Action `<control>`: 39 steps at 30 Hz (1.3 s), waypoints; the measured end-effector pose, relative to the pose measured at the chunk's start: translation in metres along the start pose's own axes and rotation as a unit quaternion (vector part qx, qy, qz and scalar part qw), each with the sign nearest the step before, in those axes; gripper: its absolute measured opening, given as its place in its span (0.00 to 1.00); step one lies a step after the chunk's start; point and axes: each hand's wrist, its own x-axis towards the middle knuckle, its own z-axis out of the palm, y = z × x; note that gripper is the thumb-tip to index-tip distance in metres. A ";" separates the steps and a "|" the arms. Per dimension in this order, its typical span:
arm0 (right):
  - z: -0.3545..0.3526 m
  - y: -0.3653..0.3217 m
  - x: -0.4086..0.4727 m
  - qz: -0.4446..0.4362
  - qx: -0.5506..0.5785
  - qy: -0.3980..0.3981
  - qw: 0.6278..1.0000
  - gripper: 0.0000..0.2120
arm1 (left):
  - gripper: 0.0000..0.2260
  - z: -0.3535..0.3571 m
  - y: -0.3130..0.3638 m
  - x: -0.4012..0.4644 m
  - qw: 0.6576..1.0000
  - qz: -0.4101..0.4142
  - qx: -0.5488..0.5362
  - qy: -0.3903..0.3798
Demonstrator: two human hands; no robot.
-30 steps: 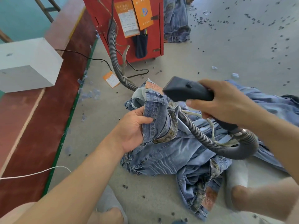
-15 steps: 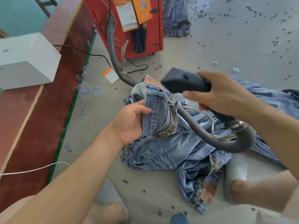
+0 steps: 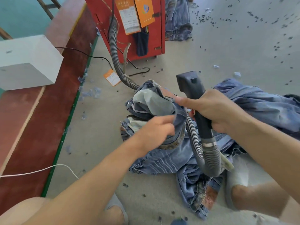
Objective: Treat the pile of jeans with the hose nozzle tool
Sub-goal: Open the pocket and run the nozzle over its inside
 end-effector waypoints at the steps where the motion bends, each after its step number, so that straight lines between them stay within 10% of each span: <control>1: 0.006 0.000 0.001 -0.011 -0.035 -0.001 0.999 0.22 | 0.09 0.006 -0.002 0.001 0.999 0.004 0.040 -0.009; 9: -0.002 -0.006 0.018 0.004 -0.090 0.071 0.993 0.09 | 0.17 0.011 -0.021 -0.001 0.993 0.005 0.030 0.117; 13: -0.019 0.000 0.016 -0.016 -0.039 0.088 0.995 0.13 | 0.23 0.002 -0.048 -0.009 0.844 -0.303 -0.042 0.441; 15: -0.026 0.005 0.010 -0.016 -0.056 0.075 0.995 0.12 | 0.32 0.000 -0.059 -0.013 0.798 -0.404 -0.334 0.298; 18: -0.031 0.018 -0.006 -0.045 -0.093 0.029 0.994 0.08 | 0.40 -0.006 -0.063 -0.009 0.778 -0.339 -0.508 0.144; 23: -0.033 0.036 -0.026 -0.080 -0.152 -0.006 0.985 0.08 | 0.10 -0.014 -0.054 0.007 0.780 -0.339 -0.506 0.142; 30: -0.037 0.064 -0.022 -0.029 -0.075 0.105 0.991 0.07 | 0.15 -0.021 -0.046 0.014 0.752 -0.104 -0.626 0.181; 39: -0.031 0.056 -0.023 -0.093 -0.020 0.163 0.982 0.27 | 0.18 0.005 -0.041 0.015 0.818 -0.109 -0.536 0.179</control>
